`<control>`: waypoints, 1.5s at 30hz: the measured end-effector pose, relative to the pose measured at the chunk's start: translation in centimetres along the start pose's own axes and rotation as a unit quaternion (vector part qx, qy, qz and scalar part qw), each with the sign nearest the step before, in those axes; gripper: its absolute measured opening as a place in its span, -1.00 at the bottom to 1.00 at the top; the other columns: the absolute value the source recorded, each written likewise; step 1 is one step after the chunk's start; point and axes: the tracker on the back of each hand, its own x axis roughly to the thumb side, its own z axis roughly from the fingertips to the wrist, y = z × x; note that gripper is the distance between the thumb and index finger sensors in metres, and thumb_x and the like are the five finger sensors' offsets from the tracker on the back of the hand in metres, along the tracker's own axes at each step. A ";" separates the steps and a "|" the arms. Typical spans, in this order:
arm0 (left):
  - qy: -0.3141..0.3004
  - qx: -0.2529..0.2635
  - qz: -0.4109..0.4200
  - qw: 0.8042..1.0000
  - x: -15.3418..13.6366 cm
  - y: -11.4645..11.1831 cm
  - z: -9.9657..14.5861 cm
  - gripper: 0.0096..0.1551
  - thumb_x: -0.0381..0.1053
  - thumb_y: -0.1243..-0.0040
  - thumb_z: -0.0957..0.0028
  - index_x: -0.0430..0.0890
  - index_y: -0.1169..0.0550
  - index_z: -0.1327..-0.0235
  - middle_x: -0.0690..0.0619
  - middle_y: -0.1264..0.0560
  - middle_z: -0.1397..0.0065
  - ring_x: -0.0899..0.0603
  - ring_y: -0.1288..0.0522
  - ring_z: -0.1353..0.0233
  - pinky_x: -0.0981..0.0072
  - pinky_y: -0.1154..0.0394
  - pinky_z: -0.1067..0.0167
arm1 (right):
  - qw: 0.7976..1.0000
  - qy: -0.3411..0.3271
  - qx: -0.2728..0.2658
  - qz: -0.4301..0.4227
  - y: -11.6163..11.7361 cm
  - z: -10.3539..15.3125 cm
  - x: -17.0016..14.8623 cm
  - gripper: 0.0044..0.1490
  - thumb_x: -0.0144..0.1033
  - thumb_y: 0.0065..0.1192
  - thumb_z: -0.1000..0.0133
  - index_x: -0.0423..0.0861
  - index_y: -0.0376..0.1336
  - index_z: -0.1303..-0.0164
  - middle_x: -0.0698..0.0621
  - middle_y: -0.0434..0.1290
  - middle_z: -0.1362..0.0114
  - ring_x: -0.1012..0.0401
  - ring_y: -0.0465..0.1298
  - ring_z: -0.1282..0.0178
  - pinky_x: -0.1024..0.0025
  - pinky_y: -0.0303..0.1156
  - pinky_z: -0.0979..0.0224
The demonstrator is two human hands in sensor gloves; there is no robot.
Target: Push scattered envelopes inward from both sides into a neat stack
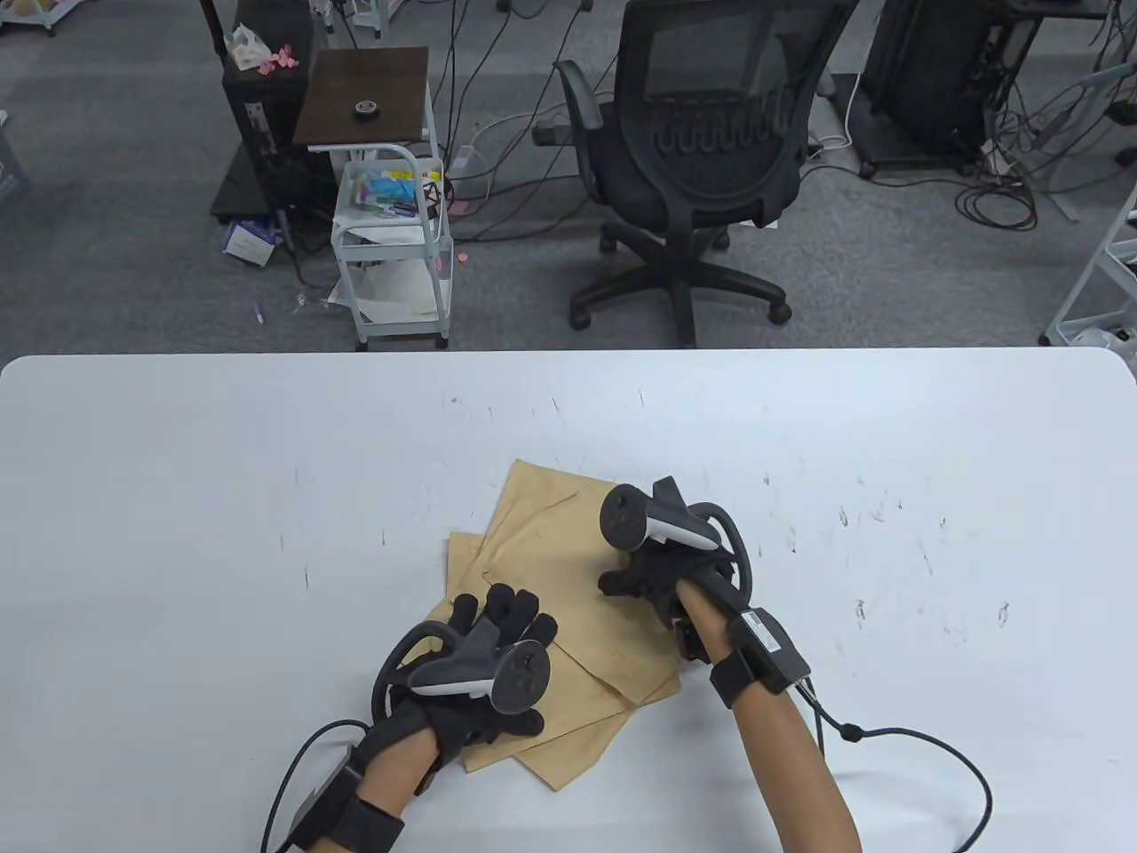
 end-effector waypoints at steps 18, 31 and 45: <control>-0.017 -0.054 0.036 0.998 0.0 -2.9 -2.3 0.28 0.39 0.05 0.24 -0.02 0.37 -0.50 -0.14 0.50 -0.59 -0.38 0.49 -0.59 -0.42 0.36 -0.48 | 0.988 0.149 0.033 -0.034 0.3 -2.8 2.3 0.31 0.20 0.25 0.07 -0.61 0.00 -0.47 -0.15 0.41 -0.14 -0.05 0.51 0.00 -0.35 0.30 -0.35; -0.014 -0.053 0.049 0.997 -0.1 -2.8 -2.5 0.27 0.40 0.08 0.21 -0.01 0.40 -0.50 -0.13 0.52 -0.58 -0.37 0.52 -0.58 -0.41 0.39 -0.47 | 0.965 0.019 0.134 -0.224 -0.8 -1.1 1.2 -0.15 -0.02 0.25 -0.07 -0.22 0.00 -0.38 -0.34 0.41 -0.40 -0.14 0.58 -0.17 -0.23 0.36 -0.38; 0.117 -0.001 -0.090 0.989 0.3 -2.1 -1.4 0.29 0.53 0.35 0.19 -0.07 0.66 -0.28 -0.16 0.74 -0.44 -0.38 0.68 -0.50 -0.44 0.51 -0.43 | 0.949 -0.078 0.010 -0.305 -2.7 2.1 -3.0 -0.50 -0.25 0.42 0.02 -0.04 0.39 -0.13 0.03 0.67 -0.06 0.12 0.71 0.06 0.00 0.50 -0.31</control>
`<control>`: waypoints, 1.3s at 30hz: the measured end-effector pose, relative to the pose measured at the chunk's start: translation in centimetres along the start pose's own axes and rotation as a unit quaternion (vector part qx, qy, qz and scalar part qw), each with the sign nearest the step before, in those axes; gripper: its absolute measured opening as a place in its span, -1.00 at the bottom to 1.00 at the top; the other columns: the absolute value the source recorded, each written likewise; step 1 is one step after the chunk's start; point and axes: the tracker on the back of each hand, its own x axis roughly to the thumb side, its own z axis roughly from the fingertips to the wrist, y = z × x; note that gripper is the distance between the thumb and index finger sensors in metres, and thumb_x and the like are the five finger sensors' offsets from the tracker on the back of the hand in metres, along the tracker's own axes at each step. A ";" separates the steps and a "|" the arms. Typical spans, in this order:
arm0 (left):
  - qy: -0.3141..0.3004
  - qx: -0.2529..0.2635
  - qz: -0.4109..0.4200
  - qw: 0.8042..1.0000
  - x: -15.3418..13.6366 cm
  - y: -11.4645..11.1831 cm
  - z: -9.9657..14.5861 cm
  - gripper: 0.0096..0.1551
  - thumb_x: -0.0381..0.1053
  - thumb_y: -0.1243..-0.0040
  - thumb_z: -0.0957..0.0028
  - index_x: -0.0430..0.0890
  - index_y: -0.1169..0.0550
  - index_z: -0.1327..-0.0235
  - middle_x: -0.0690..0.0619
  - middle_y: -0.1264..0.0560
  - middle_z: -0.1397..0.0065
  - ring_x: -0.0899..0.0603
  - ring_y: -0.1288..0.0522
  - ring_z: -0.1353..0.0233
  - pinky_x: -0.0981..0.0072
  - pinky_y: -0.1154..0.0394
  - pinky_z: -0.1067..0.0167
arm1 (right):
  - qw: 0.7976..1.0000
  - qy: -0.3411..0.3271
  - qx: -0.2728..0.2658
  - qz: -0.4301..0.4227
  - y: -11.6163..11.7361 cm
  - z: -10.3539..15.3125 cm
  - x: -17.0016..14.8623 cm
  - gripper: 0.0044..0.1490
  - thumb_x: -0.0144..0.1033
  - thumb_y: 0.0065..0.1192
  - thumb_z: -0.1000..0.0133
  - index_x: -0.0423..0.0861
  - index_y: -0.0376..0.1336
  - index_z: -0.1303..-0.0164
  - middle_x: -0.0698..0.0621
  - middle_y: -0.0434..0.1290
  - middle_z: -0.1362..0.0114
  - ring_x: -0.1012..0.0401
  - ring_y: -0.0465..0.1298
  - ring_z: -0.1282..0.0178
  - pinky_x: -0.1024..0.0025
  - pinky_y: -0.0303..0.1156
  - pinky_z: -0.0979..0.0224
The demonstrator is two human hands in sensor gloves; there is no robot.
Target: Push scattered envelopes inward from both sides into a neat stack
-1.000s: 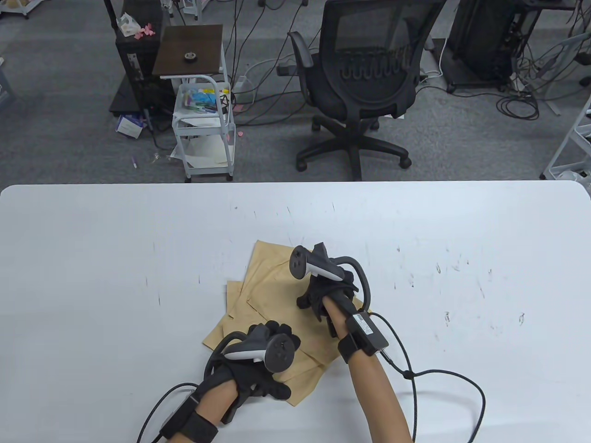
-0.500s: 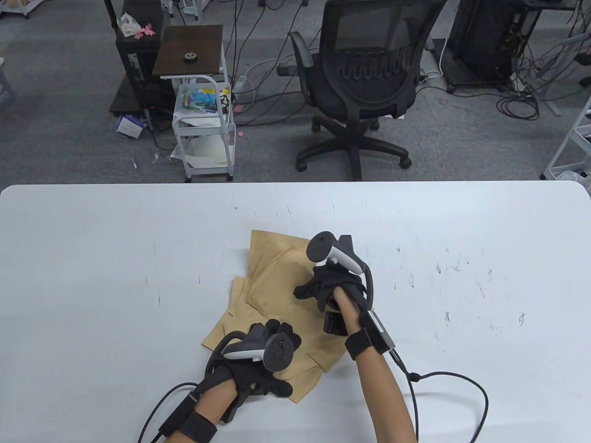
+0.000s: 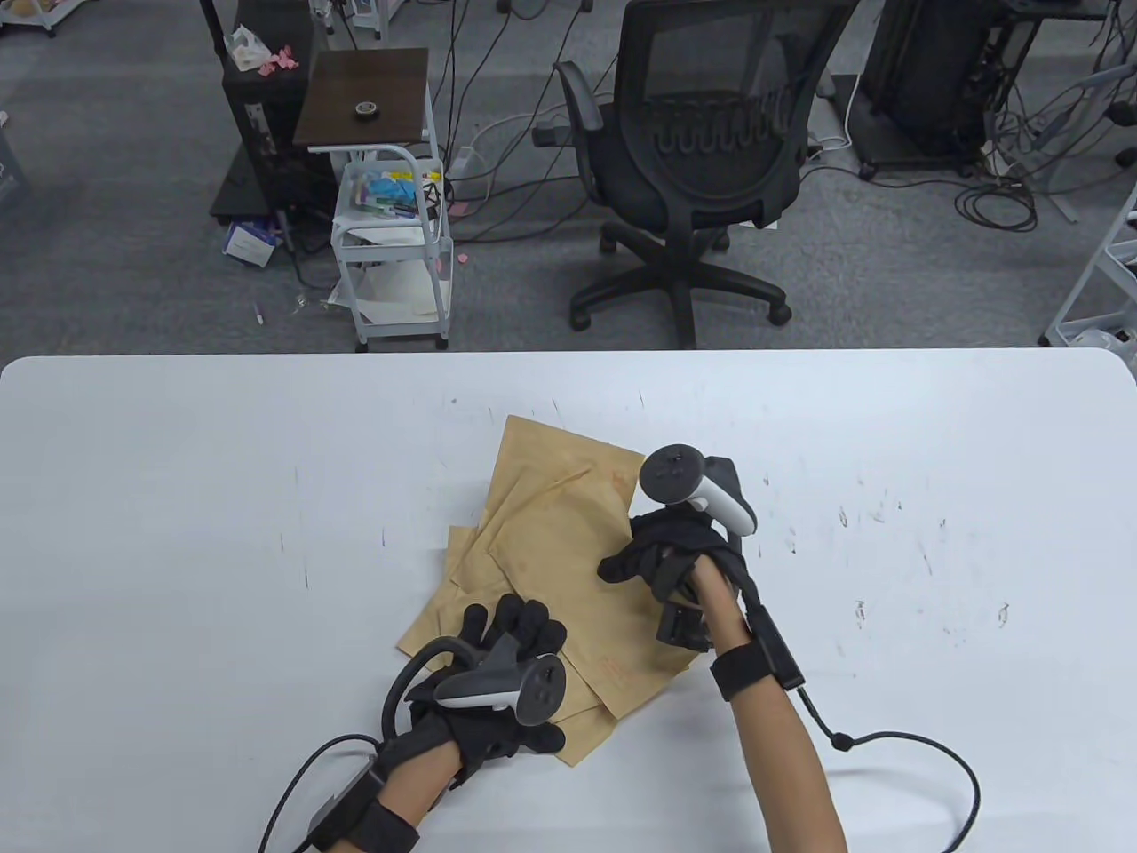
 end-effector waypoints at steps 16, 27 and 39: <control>-0.076 0.311 0.448 0.835 -10.5 3.3 4.9 0.33 0.48 0.10 0.09 -0.09 0.54 -0.39 -0.19 0.57 -0.56 -0.42 0.55 -0.57 -0.50 0.40 -0.43 | 0.915 -0.236 -0.304 0.120 -4.6 14.7 0.8 -0.50 -0.18 0.42 0.06 0.05 0.40 -0.10 0.11 0.68 -0.06 0.11 0.69 -0.02 -0.18 0.40 -0.39; -0.127 0.219 0.532 0.808 -8.4 0.9 1.1 -0.20 0.02 -0.11 -0.08 -0.05 -0.11 -0.56 -0.10 -0.33 -0.56 -0.33 -0.29 -0.60 -0.24 -0.27 -0.50 | 0.906 -0.228 -0.352 0.050 -3.1 15.5 -3.0 -0.51 -0.22 0.43 0.08 -0.01 0.43 -0.07 0.07 0.71 0.04 0.18 0.74 0.18 -0.12 0.49 -0.33; -0.137 0.394 0.669 0.616 -9.1 2.4 3.6 -0.47 -0.17 -0.06 -0.02 0.20 -0.43 -0.28 0.06 -0.54 -0.26 -0.19 -0.54 -0.35 -0.13 -0.44 -0.36 | 0.918 -0.250 -0.307 0.019 -1.4 14.1 -2.3 -0.48 -0.24 0.41 0.03 -0.02 0.39 -0.15 0.02 0.66 -0.12 0.07 0.70 0.01 -0.16 0.45 -0.34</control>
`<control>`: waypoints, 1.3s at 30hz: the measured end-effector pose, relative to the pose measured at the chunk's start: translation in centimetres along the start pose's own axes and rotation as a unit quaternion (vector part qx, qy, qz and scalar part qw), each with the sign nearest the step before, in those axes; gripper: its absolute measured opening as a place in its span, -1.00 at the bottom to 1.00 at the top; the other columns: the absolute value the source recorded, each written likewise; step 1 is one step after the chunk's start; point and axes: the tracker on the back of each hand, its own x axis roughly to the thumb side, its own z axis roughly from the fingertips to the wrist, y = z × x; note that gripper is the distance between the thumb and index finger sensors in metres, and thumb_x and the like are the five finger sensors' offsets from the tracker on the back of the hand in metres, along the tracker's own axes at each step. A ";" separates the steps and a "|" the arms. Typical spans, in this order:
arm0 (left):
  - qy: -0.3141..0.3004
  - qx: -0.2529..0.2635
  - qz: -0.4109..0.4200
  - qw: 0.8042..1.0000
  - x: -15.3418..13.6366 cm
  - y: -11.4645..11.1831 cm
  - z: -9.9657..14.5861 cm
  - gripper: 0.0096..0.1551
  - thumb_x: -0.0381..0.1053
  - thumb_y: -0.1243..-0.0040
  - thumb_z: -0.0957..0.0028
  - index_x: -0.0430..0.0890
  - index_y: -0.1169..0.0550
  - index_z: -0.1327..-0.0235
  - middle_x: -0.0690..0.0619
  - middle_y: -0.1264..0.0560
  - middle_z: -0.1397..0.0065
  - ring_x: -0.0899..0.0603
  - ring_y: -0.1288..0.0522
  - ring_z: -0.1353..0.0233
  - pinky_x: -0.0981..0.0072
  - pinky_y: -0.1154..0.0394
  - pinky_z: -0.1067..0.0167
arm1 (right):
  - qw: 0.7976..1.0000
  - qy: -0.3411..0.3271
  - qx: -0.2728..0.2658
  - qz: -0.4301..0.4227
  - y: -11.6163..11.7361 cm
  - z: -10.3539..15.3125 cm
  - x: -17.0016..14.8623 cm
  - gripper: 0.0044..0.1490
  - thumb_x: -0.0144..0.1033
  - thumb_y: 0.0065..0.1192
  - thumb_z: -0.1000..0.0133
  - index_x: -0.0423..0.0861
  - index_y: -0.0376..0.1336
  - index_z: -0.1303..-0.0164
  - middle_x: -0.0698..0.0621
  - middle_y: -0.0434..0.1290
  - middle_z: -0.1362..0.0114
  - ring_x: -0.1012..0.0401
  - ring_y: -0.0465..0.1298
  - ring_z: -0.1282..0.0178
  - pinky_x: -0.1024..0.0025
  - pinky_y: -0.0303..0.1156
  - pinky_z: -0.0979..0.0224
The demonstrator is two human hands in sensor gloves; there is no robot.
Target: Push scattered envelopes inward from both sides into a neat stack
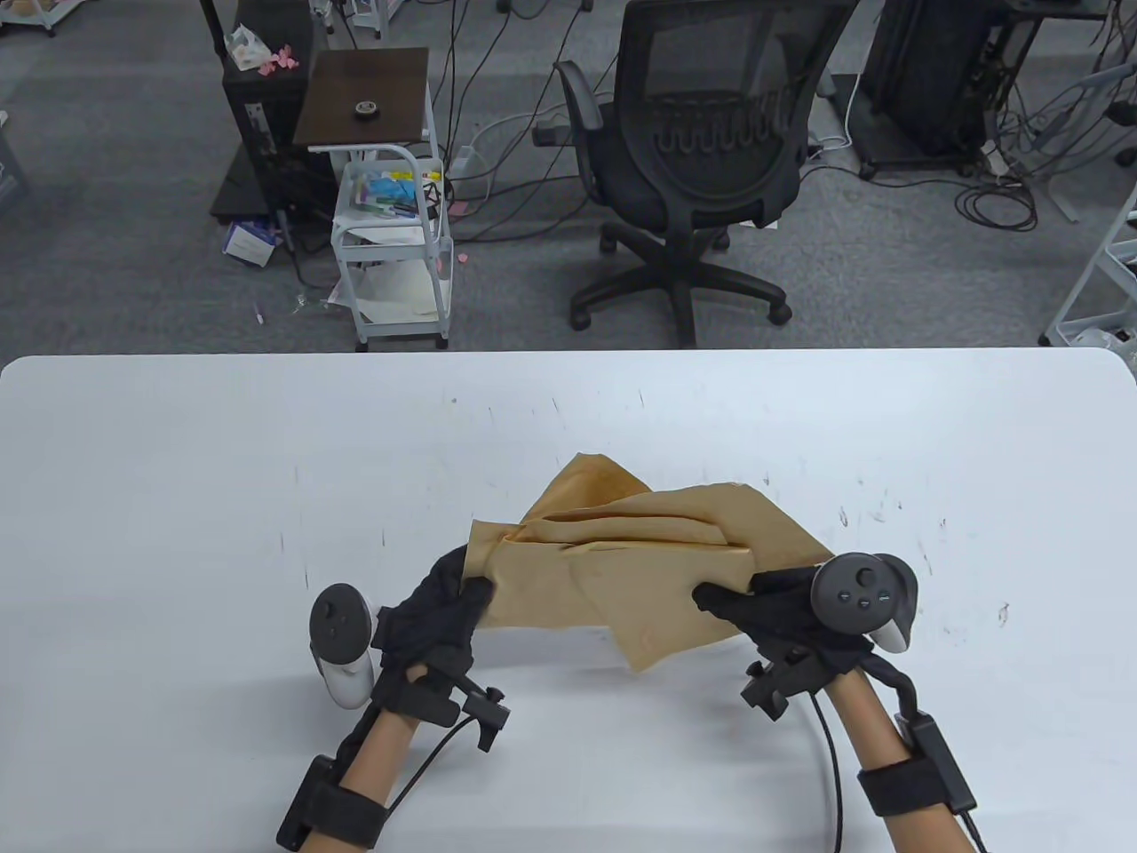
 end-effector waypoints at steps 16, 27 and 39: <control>0.099 -0.228 0.126 0.960 -5.2 -1.1 0.3 -0.34 0.07 -0.08 -0.12 0.11 -0.24 -0.52 -0.17 -0.14 -0.69 -0.47 -0.09 -0.65 -0.42 -0.04 -0.52 | 0.987 0.048 0.141 -0.061 -0.3 1.0 -4.3 -0.52 -0.23 0.43 0.05 0.05 0.41 -0.10 -0.07 0.57 -0.36 -0.15 0.54 -0.33 -0.34 0.32 -0.40; 0.109 -0.329 0.139 0.927 -4.8 -1.9 0.3 -0.17 0.16 -0.11 -0.12 0.12 -0.11 -0.64 -0.17 -0.10 -0.72 -0.50 -0.03 -0.68 -0.50 0.03 -0.53 | 0.992 0.047 0.113 -0.027 0.8 0.9 -3.5 -0.50 -0.25 0.41 0.02 -0.02 0.40 -0.14 -0.05 0.65 -0.20 -0.04 0.64 -0.12 -0.29 0.36 -0.37; 0.087 -0.308 0.027 0.947 -3.8 -2.5 0.1 -0.01 0.23 -0.25 0.00 0.06 -0.09 -0.64 -0.12 -0.17 -0.70 -0.50 -0.12 -0.67 -0.56 -0.04 -0.49 | 0.986 0.000 0.077 0.147 1.2 0.6 -0.3 -0.28 -0.07 0.40 0.04 -0.14 0.33 -0.28 -0.06 0.63 -0.18 -0.05 0.63 -0.11 -0.29 0.35 -0.37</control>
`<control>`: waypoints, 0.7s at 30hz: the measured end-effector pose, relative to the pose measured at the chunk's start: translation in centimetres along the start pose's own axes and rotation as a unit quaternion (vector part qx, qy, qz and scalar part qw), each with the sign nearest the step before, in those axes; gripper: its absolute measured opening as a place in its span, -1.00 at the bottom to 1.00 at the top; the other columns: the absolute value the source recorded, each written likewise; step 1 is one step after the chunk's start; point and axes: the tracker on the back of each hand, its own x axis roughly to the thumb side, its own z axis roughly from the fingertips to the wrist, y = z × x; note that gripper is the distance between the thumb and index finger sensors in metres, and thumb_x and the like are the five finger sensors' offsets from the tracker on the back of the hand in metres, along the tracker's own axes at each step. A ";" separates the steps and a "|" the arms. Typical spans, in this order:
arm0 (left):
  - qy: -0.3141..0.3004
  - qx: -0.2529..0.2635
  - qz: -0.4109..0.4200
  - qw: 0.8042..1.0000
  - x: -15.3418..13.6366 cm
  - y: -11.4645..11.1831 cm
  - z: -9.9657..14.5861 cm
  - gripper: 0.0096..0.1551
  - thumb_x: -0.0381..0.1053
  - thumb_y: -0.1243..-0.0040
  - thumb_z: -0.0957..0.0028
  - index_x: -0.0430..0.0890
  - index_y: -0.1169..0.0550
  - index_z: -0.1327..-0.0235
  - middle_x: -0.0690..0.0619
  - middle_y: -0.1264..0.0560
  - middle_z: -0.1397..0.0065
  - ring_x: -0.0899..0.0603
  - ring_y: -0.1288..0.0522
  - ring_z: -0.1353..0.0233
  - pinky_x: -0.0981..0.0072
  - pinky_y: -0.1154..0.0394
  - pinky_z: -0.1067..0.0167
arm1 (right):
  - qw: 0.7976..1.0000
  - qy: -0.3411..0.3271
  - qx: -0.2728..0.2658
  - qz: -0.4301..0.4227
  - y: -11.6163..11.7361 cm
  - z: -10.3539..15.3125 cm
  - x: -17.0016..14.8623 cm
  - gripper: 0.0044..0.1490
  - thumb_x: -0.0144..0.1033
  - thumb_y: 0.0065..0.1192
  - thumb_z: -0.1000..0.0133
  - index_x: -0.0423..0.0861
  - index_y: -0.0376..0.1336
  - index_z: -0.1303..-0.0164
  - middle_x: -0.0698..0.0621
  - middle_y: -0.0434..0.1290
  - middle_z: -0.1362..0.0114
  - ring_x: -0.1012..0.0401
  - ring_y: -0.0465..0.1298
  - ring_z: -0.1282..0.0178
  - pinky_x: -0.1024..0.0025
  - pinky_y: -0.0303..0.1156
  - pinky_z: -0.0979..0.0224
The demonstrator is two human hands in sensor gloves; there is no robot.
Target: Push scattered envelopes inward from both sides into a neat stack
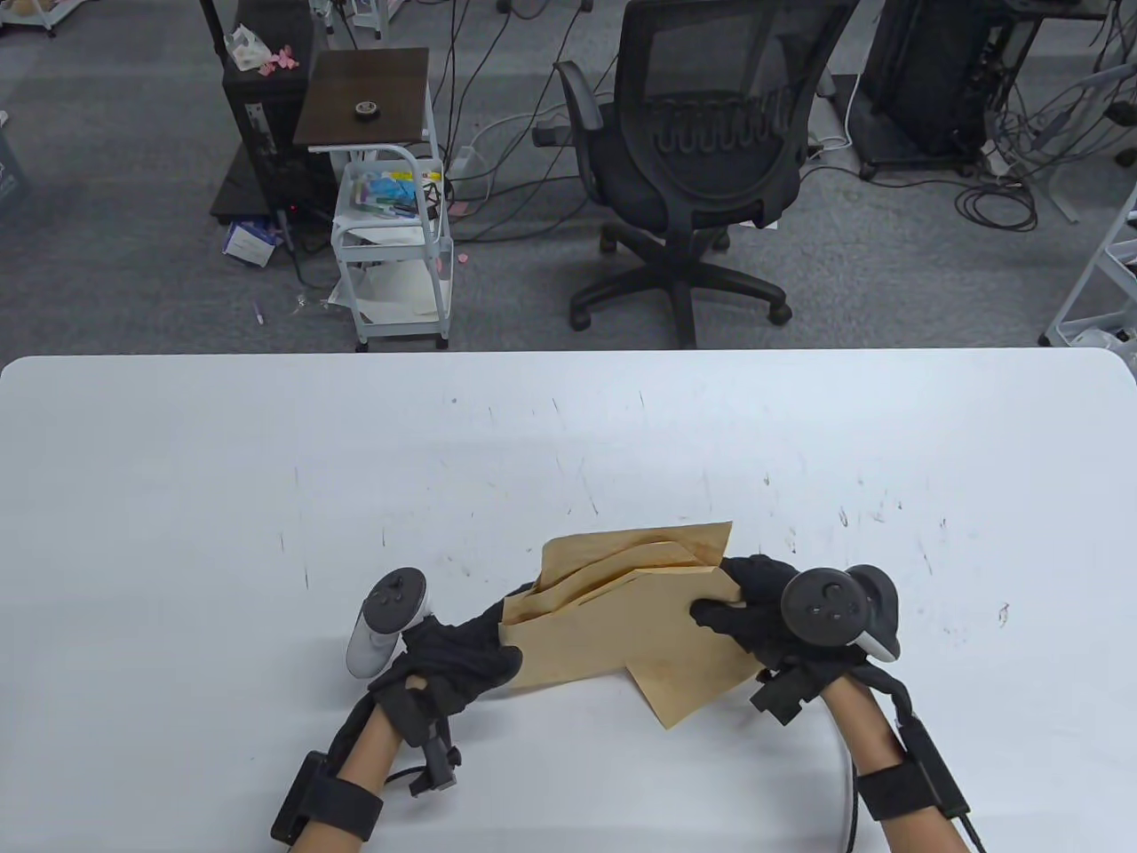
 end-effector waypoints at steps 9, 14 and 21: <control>0.003 0.070 -0.014 0.997 -0.3 0.2 0.1 -0.51 -0.07 -0.25 0.00 0.18 -0.54 -0.23 0.05 -0.59 -0.38 -0.31 -0.46 -0.52 -0.36 -0.29 -0.46 | 0.983 -0.007 -0.020 0.182 -0.6 -0.2 4.0 0.44 0.09 0.34 0.08 -0.49 -0.28 -0.62 -0.56 -0.24 -0.65 -0.45 -0.06 -0.53 -0.47 -0.08 -0.49; 0.018 0.019 0.020 0.999 -1.0 -0.4 -0.4 -0.51 -0.08 -0.23 -0.01 0.20 -0.52 -0.24 0.06 -0.57 -0.39 -0.32 -0.44 -0.53 -0.39 -0.25 -0.48 | 0.979 -0.064 0.070 0.182 -0.8 -2.2 5.3 0.40 0.13 0.35 0.11 -0.31 -0.29 -0.64 -0.36 -0.18 -0.76 -0.48 -0.11 -0.60 -0.50 -0.14 -0.48; 0.021 0.043 0.049 0.998 -1.6 0.8 0.4 -0.32 0.00 -0.22 -0.06 0.10 -0.33 -0.50 -0.07 -0.40 -0.56 -0.45 -0.27 -0.60 -0.43 -0.15 -0.49 | 0.980 -0.086 0.181 0.010 -1.4 -5.8 5.2 -0.56 -0.20 0.42 0.04 -0.02 0.46 -0.04 -0.01 0.71 -0.09 -0.04 0.65 -0.15 -0.22 0.39 -0.39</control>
